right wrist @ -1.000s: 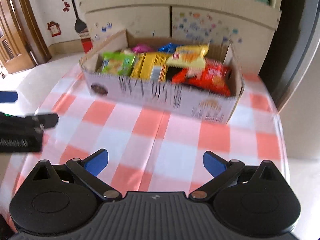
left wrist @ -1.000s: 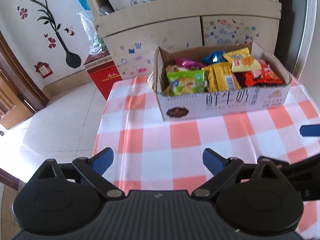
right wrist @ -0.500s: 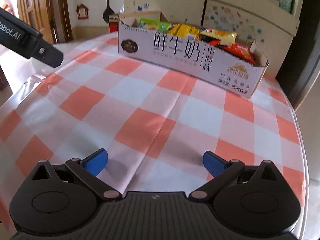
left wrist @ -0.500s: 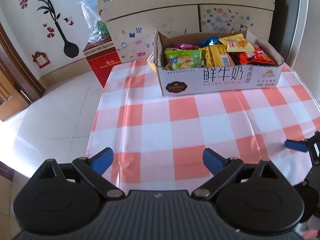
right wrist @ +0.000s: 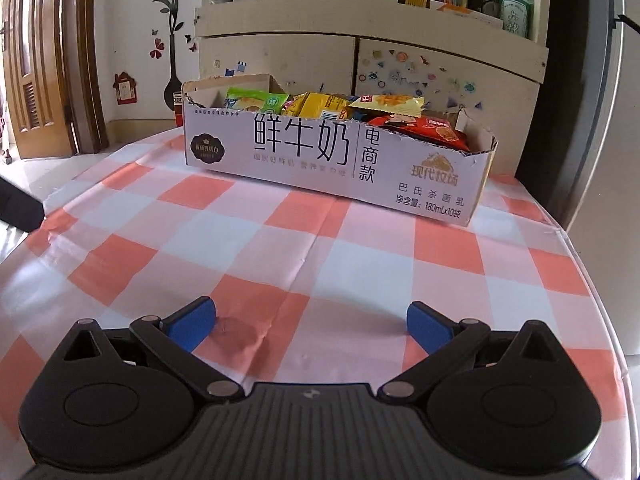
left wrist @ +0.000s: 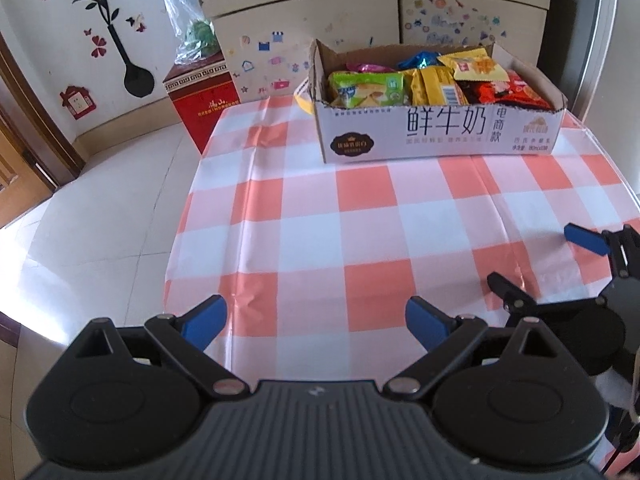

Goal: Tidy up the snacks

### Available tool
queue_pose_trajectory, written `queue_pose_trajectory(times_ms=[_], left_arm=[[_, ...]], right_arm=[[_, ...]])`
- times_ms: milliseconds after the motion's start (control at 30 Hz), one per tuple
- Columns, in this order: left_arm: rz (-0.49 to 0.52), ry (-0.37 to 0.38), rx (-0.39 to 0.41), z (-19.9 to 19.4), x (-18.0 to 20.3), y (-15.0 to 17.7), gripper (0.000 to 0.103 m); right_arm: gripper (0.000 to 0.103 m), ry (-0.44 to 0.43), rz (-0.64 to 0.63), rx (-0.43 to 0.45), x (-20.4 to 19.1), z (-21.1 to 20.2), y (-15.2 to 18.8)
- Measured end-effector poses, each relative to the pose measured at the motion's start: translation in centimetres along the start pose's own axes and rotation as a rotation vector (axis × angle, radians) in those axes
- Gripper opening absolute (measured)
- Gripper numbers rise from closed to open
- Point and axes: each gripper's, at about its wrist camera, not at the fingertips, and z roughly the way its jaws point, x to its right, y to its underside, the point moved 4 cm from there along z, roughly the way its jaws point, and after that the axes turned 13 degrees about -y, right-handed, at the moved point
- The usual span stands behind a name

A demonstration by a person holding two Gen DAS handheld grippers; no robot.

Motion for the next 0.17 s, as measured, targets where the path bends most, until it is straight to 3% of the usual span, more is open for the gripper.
queue_pose_trajectory(times_ms=[167], left_arm=[[-0.002,0.003,-0.016,0.40,0.06,0.29,0.096]], right_arm=[[0.103,0.001,-0.001,0.001,-0.11,-0.02,0.05]])
